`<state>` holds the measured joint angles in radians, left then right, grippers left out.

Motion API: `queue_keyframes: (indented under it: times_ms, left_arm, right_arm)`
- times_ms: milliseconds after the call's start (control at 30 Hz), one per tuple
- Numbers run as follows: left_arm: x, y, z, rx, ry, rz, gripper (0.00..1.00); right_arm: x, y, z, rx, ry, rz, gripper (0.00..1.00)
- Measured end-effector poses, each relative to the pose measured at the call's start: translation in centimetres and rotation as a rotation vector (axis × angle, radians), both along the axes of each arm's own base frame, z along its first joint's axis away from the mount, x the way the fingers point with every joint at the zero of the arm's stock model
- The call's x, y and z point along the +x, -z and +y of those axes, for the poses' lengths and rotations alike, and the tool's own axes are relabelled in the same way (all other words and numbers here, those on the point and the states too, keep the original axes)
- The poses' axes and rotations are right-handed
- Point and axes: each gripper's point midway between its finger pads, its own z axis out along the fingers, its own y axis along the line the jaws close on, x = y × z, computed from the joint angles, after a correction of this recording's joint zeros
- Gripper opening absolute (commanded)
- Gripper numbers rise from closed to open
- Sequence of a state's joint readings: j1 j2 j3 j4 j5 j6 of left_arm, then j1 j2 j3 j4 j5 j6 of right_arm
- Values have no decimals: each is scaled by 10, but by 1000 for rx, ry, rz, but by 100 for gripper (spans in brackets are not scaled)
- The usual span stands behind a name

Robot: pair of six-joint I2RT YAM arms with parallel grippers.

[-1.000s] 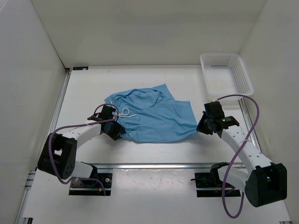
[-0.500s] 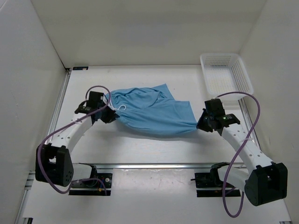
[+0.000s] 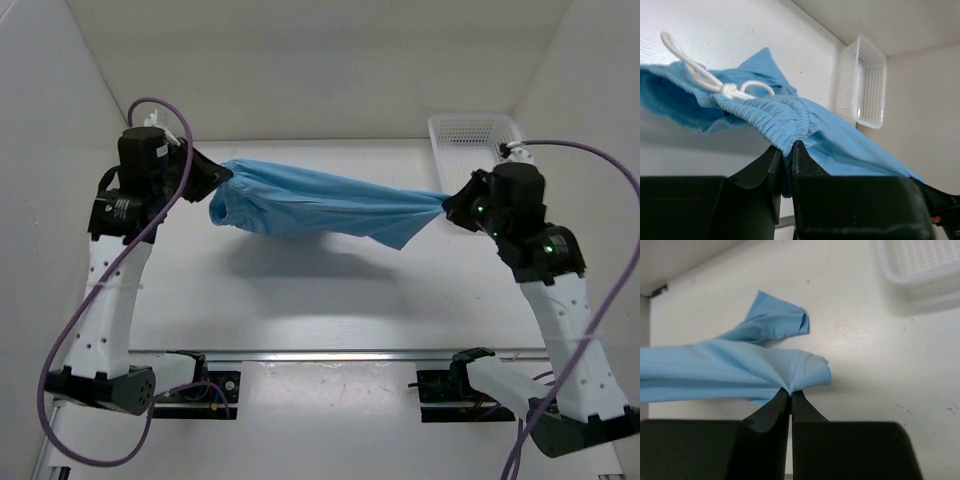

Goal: Fold and stack the shorts
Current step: Flatten the shorts out

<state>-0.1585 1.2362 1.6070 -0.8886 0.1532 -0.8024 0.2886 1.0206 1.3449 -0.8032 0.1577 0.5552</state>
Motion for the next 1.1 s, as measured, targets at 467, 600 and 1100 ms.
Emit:
queue_keyframes:
  times_ms: [467,600,1100]
  left_arm:
    - [-121,-170,12,-54,51,-388,10]
    - [-126,-181,5,-61,101,-410,10]
    - [86,-102,-26,5,211,-166,10]
  right_arm:
    - [-100,-196,-35,71,-5,-466,1]
    - [-101,-216,-41,71,24,-506,1]
    - [50,-178,-31,-126,153,-326,1]
